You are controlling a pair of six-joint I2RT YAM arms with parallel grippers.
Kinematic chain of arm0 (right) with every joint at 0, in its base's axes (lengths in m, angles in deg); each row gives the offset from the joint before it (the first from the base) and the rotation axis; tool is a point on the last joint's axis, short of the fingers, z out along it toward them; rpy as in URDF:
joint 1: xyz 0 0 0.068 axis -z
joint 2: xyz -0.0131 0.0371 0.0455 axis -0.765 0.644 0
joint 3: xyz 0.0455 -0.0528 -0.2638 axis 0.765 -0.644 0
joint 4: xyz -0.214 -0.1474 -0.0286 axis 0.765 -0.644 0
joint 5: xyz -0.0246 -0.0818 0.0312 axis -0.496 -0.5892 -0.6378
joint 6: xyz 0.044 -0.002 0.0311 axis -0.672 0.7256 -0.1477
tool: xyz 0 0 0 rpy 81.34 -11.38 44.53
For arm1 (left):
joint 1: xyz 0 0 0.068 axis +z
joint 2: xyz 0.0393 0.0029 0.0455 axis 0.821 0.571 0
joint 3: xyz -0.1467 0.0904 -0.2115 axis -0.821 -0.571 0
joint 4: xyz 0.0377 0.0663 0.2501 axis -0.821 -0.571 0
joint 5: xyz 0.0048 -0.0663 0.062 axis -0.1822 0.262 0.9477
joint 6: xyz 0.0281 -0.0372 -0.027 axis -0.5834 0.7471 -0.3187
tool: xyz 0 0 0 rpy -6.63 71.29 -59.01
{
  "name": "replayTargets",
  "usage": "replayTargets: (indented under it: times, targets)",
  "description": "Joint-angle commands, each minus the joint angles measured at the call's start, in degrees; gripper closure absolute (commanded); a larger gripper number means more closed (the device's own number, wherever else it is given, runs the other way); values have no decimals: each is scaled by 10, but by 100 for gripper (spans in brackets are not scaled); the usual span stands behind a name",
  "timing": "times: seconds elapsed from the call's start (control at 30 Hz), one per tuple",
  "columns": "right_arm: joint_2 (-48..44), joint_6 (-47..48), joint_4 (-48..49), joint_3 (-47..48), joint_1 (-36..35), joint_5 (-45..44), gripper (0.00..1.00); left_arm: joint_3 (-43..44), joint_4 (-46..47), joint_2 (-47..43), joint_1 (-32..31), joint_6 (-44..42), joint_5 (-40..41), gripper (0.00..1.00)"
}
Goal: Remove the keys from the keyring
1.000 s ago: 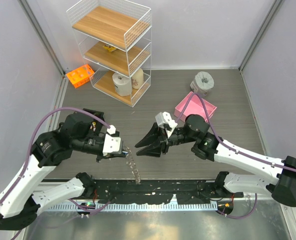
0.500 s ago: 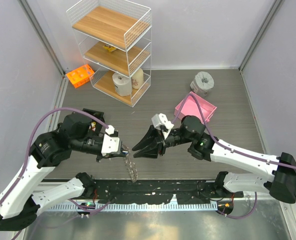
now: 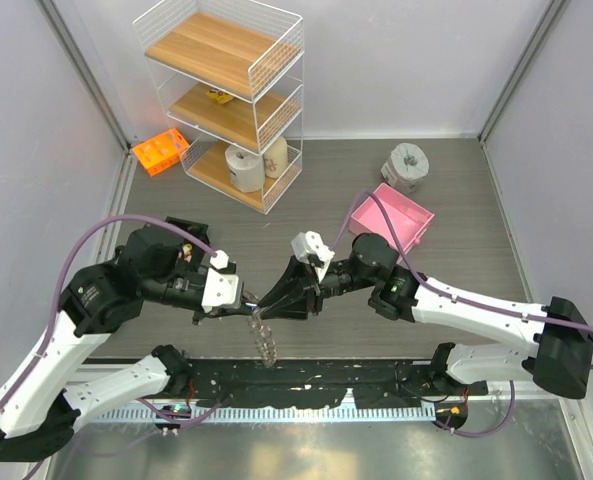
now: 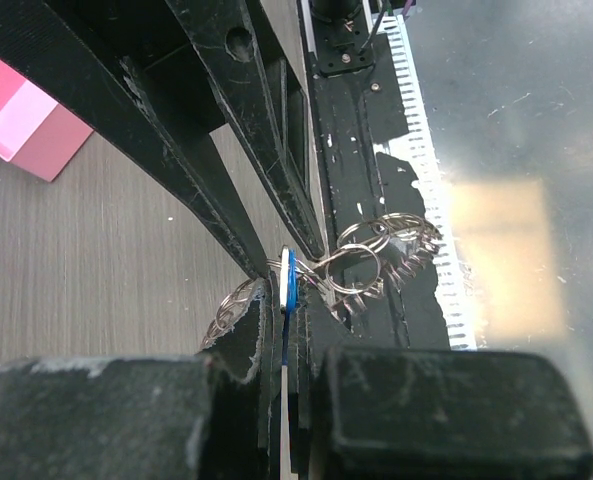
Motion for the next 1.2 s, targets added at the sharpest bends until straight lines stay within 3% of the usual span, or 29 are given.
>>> replayTargets:
  times: [0.0, 0.23, 0.4, 0.57, 0.97, 1.17]
  targets:
    - [7, 7, 31, 34, -8, -3, 69, 15, 46, -5, -3, 1, -24, 100]
    - [12, 13, 25, 38, -21, -4, 77, 10, 47, -8, -4, 3, -12, 100]
    - [6, 30, 12, 37, -22, 9, 95, 8, 48, -10, -4, 6, -1, 100]
    - [-11, 60, -29, 40, -22, 0, 95, 8, 48, -9, -4, 23, 11, 100]
    - [3, 200, -344, 168, -40, -75, 95, 36, -26, 65, -10, 85, 107, 100]
    - [25, 225, -396, 199, -57, -129, 95, 76, -67, 132, -10, 148, 129, 100]
